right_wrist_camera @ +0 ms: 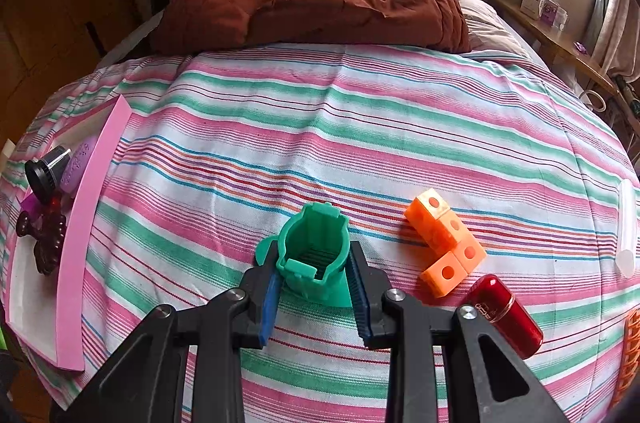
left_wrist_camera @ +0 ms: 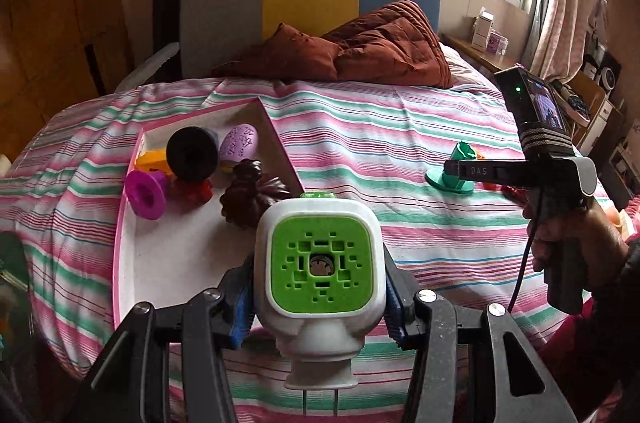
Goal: Organize rigid objects
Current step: 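Lower the white plug into the tray and open the left tool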
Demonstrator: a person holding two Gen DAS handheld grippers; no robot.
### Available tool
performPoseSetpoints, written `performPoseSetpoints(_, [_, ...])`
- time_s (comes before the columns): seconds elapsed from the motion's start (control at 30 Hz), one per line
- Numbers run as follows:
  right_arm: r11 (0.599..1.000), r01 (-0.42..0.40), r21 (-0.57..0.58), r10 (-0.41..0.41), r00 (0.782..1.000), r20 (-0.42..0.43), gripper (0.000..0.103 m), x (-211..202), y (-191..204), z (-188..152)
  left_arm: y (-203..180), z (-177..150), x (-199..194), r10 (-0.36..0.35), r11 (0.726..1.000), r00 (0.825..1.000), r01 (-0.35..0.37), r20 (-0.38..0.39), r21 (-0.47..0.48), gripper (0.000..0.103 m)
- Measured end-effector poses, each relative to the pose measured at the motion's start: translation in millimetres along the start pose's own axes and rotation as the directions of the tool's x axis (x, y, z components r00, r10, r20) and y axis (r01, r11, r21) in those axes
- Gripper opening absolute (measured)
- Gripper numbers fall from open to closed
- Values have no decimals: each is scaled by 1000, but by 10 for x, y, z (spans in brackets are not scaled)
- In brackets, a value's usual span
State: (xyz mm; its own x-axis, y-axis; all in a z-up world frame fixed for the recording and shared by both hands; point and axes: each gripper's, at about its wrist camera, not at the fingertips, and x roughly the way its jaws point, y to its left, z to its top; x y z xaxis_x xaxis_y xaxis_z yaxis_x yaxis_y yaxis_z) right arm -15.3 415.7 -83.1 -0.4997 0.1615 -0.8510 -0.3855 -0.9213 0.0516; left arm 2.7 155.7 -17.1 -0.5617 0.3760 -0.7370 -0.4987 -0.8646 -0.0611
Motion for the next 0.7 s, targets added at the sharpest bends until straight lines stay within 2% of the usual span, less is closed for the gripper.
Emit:
performPoseSetpoints(0.3, [1000, 5, -10, -5, 1000, 3, 30, -1, 20, 4, 284, -90, 20, 32, 997, 999, -33, -21, -65, 52])
performPoseSetpoints(0.47, [1000, 7, -16, -7, 1000, 5, 30, 3, 25, 3, 606, -144, -11, 48, 991, 998, -51, -26, -126, 52])
performPoseSetpoints(0.57, [1000, 8, -14, -8, 1000, 3, 30, 5, 38, 4, 925, -183, -11, 49, 979, 998, -57, -44, -195, 52])
performPoseSetpoints(0.7, [1000, 11, -17, -11, 1000, 4, 30, 15, 39, 4, 1307, -222, 51, 49, 950, 996, -71, -80, -304, 52])
